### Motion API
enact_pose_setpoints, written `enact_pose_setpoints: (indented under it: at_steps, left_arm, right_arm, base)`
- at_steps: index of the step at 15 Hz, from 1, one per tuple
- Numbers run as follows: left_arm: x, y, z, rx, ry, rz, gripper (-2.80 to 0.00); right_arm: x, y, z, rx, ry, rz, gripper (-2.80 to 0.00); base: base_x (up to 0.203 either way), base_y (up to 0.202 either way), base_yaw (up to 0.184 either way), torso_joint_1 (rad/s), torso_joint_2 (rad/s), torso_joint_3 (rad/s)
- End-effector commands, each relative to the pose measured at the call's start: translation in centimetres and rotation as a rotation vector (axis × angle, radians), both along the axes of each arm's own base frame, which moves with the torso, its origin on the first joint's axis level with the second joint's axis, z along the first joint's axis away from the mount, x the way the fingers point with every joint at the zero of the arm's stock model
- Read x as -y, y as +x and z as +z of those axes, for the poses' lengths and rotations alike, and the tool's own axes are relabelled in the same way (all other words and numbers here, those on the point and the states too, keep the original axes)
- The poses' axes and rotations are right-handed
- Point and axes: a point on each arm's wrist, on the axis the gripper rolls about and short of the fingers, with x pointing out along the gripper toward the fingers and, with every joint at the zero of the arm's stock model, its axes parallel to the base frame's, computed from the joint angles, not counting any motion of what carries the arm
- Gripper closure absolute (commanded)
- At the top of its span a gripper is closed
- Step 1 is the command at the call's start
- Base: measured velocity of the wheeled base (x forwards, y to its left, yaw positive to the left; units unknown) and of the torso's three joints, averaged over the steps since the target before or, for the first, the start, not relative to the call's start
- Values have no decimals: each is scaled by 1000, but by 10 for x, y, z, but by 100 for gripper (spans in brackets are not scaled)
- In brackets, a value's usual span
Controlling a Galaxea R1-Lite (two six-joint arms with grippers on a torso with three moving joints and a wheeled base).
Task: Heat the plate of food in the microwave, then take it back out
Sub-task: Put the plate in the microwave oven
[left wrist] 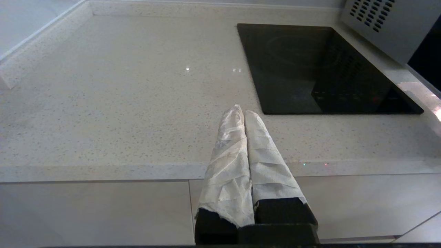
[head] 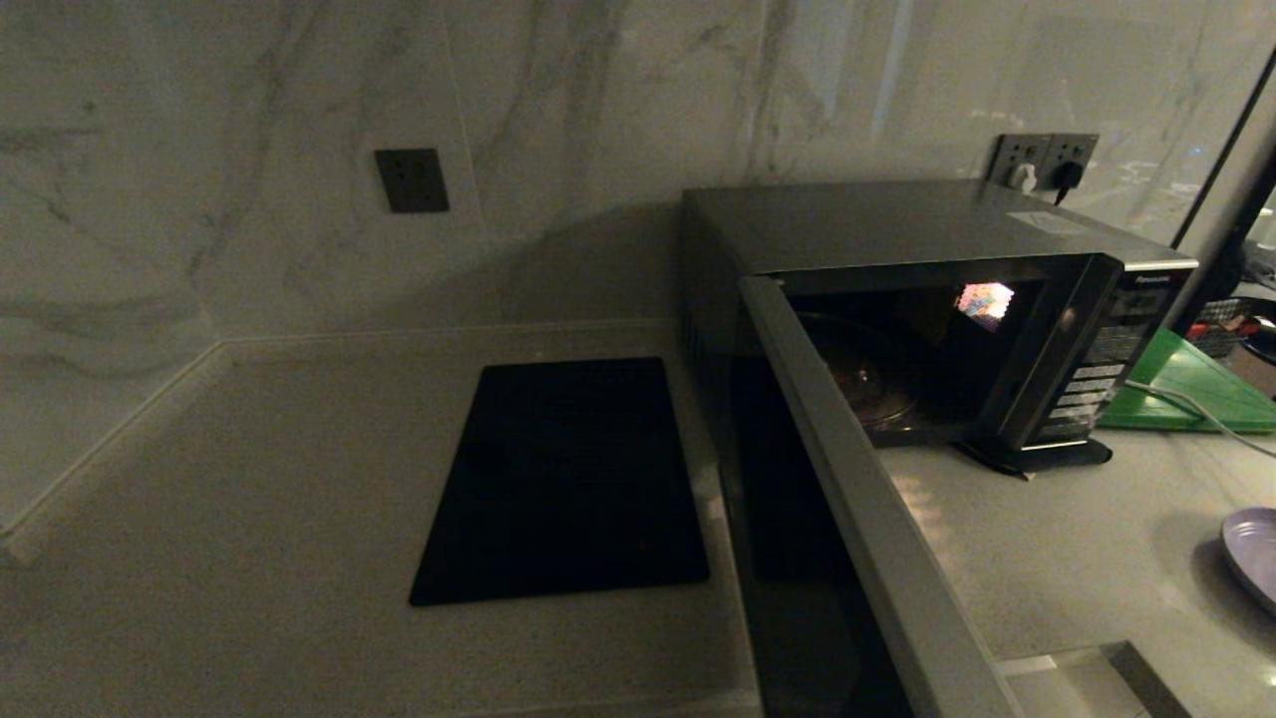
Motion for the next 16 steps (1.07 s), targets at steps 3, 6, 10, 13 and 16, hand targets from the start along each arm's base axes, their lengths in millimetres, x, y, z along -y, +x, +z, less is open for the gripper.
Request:
enact_pose_setpoints:
  at_steps: [3,6,10,13,16]
  left_arm:
    - [0,0,0,-1,0,1,0]
    - [0,0,0,-1,0,1,0]
    - [0,0,0,0,0,1,0]
    - [0,0,0,-1,0,1,0]
    - [0,0,0,0,0,1,0]
  right_arm:
    - [7,5,-10,-9,25,-8,-280]
    - [8,10,-15,-4,22,-5,-280]
    - [9,14,-21,-11,36,-3,-280]
    - [11,15,-25,-15,45,-3,-280]
    - [15,17,-26,-11,39,-3,-280]
  base:
    - [0,0,0,0,0,0]
    - [0,0,0,0,0,0]
    - [0,0,0,0,0,0]
    - [0,0,0,0,0,0]
    - [0,0,0,0,0,0]
